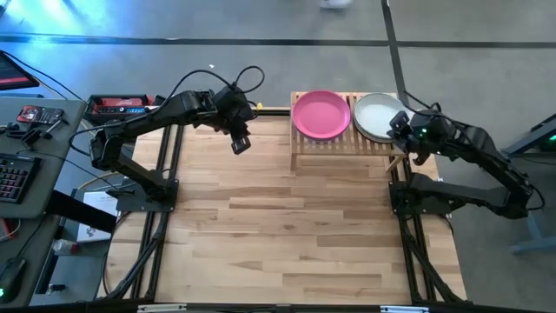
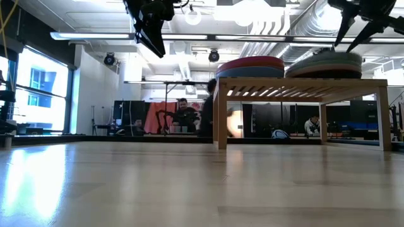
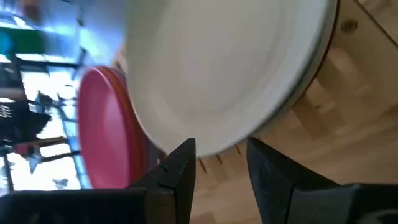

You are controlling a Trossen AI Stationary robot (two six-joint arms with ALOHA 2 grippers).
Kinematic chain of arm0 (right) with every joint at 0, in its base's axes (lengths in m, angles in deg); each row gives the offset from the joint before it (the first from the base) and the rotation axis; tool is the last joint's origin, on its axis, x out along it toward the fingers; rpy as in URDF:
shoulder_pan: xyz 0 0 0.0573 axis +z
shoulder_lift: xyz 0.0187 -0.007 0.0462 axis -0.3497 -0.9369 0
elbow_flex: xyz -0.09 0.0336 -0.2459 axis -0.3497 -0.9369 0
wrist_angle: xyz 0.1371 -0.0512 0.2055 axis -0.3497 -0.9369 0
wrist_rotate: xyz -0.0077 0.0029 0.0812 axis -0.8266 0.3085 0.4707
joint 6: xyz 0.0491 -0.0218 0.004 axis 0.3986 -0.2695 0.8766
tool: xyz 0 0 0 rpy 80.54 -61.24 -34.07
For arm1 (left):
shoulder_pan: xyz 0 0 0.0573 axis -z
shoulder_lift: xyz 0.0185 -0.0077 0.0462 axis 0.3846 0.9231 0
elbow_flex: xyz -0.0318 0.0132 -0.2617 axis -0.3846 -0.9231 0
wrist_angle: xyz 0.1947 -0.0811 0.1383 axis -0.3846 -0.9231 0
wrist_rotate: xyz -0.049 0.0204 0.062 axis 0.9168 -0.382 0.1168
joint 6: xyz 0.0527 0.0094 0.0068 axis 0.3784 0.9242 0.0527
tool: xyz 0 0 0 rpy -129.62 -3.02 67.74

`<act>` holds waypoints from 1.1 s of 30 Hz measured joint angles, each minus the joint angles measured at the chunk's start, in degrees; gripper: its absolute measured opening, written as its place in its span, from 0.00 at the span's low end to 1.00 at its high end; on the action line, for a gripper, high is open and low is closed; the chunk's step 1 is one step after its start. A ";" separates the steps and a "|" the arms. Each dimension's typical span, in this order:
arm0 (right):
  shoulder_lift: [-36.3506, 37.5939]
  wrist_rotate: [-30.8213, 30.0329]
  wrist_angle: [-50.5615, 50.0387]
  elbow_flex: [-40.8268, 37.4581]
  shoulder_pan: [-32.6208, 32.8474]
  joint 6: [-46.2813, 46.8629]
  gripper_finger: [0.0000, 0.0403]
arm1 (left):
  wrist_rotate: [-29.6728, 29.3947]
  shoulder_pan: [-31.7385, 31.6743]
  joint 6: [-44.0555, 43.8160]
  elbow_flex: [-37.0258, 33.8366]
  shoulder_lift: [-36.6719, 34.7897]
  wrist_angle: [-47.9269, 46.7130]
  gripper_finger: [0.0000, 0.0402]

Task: Place and stack plates onto a shelf
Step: Stack the gray plate on top of the green plate on the shelf, then return to Home Position

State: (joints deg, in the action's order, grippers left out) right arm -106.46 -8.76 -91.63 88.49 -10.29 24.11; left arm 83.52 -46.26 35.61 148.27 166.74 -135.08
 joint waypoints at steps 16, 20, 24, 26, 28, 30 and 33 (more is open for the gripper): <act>-2.23 6.08 7.44 3.96 0.04 -12.53 0.30 | 0.53 -0.02 1.20 0.00 -0.01 0.24 0.27; -2.98 6.06 17.85 3.96 0.07 -25.45 0.30 | 4.00 -0.61 -0.78 -0.02 -1.41 -1.05 0.27; -4.99 6.31 28.75 3.96 0.04 -37.38 0.30 | 8.29 -1.42 -1.85 -0.96 -3.71 -1.46 0.27; -6.44 7.63 34.33 3.96 0.07 -43.86 0.30 | 8.87 -1.53 -2.03 -2.01 -5.39 -1.31 0.27; -8.16 9.97 40.11 3.96 0.44 -48.82 0.30 | 8.81 -1.50 -2.00 -3.38 -6.77 -1.64 0.27; -10.12 12.54 46.40 3.96 1.34 -52.28 0.30 | 8.76 -1.50 -1.98 -4.42 -8.11 -1.47 0.27; -13.23 15.62 54.21 3.96 3.07 -55.52 0.30 | 8.70 -1.51 -2.02 -5.93 -10.08 -0.65 0.27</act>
State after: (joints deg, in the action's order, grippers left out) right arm -119.68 6.87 -37.42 92.45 -7.22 -31.41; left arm 92.22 -47.78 33.59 142.34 156.65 -135.72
